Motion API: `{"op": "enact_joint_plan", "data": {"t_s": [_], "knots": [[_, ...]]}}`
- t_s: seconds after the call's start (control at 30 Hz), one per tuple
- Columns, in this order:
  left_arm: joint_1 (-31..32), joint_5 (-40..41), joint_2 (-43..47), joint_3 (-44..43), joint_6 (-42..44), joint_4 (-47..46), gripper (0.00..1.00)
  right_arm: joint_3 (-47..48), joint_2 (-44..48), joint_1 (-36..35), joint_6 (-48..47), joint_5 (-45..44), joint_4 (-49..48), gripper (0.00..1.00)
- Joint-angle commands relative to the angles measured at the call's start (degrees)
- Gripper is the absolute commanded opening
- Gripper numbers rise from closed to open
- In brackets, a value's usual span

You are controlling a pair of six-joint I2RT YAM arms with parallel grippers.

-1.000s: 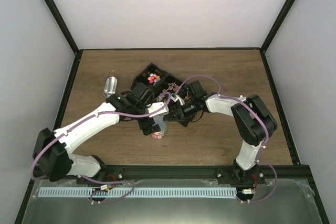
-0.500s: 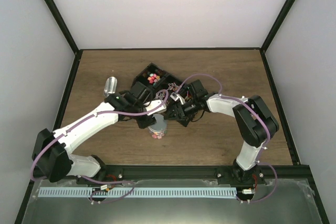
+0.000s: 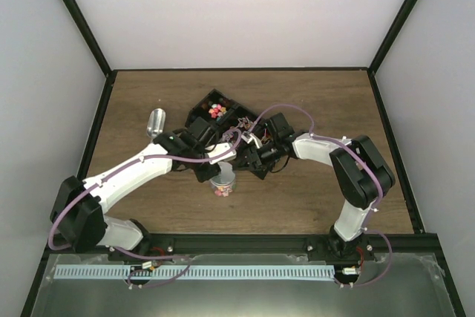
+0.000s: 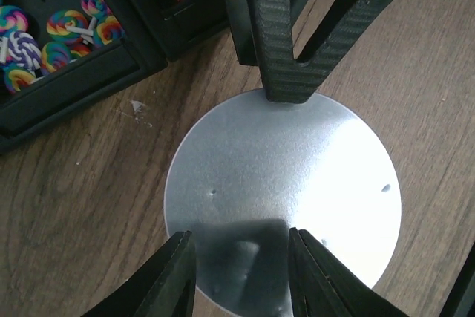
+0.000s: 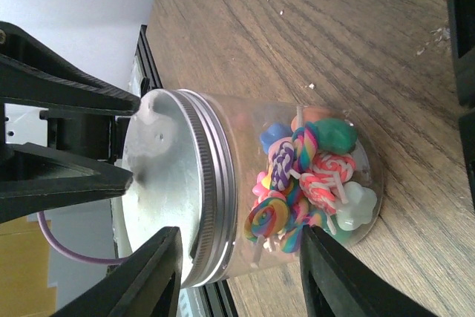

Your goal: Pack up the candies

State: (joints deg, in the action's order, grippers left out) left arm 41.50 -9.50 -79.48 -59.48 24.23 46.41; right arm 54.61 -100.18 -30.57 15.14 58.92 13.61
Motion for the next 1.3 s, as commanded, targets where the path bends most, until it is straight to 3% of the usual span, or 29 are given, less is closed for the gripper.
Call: {"op": "enact_joint_plan", "data": {"t_s": [0.0,0.23,0.47,0.7,1.0,1.27], "knots": [[-0.13,-0.86,0.85,-5.34,1.62,3.66,0.37,1.99,2.37,0.20,-1.20,0.62,0.30,0.46],[0.11,-5.89,1.94,-7.92,5.05,7.81,0.30,2.43,2.71,0.18,-1.16,0.84,0.24,0.48],[0.70,-3.46,-1.70,-2.92,6.89,8.49,0.21,2.64,2.42,0.17,-1.46,0.70,0.39,0.48],[1.01,2.28,-2.53,-1.13,8.16,7.47,0.20,3.05,0.73,0.24,-2.49,0.28,0.94,0.43],[1.06,-3.90,0.32,-6.85,8.39,11.32,0.20,3.76,1.21,0.25,-2.17,0.54,1.07,0.43],[1.34,0.99,-3.59,0.49,8.75,10.45,0.18,3.31,1.26,0.24,-1.87,0.46,0.65,0.43]]}}
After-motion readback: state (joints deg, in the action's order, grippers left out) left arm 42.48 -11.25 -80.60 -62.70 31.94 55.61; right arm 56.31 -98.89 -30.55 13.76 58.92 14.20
